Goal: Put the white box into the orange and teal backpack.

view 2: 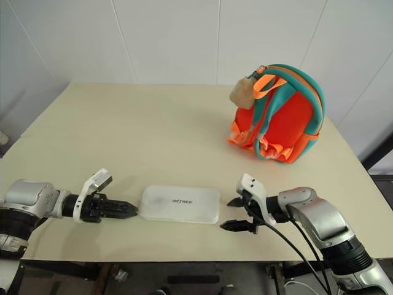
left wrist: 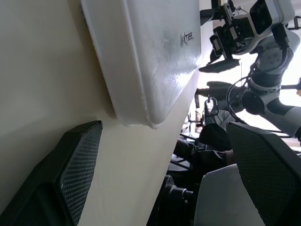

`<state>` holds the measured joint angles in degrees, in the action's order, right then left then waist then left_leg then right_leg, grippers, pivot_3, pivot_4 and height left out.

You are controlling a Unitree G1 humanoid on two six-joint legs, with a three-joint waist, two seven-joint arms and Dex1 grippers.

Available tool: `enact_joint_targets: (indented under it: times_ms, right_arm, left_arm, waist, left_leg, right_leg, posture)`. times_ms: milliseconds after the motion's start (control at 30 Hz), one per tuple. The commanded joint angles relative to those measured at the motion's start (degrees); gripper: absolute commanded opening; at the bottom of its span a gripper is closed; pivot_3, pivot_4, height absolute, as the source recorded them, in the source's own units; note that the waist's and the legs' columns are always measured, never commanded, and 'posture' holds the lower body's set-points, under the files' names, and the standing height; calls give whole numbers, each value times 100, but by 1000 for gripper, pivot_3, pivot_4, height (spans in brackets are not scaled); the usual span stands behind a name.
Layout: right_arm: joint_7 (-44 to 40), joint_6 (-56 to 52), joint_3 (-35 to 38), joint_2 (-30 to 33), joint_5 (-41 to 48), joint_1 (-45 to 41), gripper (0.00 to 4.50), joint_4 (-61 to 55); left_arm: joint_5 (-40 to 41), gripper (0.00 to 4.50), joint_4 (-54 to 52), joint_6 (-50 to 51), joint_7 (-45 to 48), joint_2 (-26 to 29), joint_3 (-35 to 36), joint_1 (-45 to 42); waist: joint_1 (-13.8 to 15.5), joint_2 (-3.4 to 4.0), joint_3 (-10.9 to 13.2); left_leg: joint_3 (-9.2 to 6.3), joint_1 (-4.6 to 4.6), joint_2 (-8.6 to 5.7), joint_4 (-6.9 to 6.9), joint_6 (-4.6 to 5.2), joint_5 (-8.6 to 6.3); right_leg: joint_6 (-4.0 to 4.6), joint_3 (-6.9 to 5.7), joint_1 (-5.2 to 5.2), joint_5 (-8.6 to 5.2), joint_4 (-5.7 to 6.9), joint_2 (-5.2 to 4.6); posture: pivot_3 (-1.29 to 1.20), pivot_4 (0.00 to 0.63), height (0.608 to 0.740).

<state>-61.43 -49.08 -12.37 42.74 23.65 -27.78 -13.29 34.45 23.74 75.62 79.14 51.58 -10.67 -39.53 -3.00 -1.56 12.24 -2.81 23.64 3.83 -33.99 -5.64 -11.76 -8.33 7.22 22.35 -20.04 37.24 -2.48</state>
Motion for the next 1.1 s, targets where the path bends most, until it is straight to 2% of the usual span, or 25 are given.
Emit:
enact_joint_targets:
  times_ms: [33, 333, 700, 1100]
  right_arm:
    - [92, -103, 59, -27, 123, -62, 4412, -310]
    - [168, -240, 151, 75, 239, 5, 4412, -647]
    - [311, -71, -16, -193, 142, -187, 4412, -434]
    - [343, 249, -145, -301, -73, -187, 4412, -319]
  left_arm:
    - [-132, 4500, 217, -137, 21, -127, -132, -199]
    - [-264, 4500, 774, -328, 91, -447, -158, -626]
    - [-197, 4500, 726, 80, 230, -824, -439, -749]
    - [-75, 4500, 901, 594, -39, -1256, -220, -833]
  waist:
    - [2, 0, 0]
    - [-1, -1, 0]
    - [-3, -1, -1]
    - [6, -1, -1]
  left_leg:
    - [0, 0, 0, -2, 0, 0]
    - [-1, 3, -2, -13, 0, 1]
    - [-1, 4, -2, -12, 0, 1]
    - [-2, 4, -2, -13, 0, 1]
  right_leg:
    - [0, 0, 0, 0, 1, 0]
    - [0, 1, 4, 0, 15, 0]
    - [-1, 1, 5, -1, 15, 0]
    - [-1, 0, 4, -1, 16, 0]
  posture:
    - [0, 150, 740]
    - [0, 150, 740]
    - [0, 150, 740]
    - [0, 150, 740]
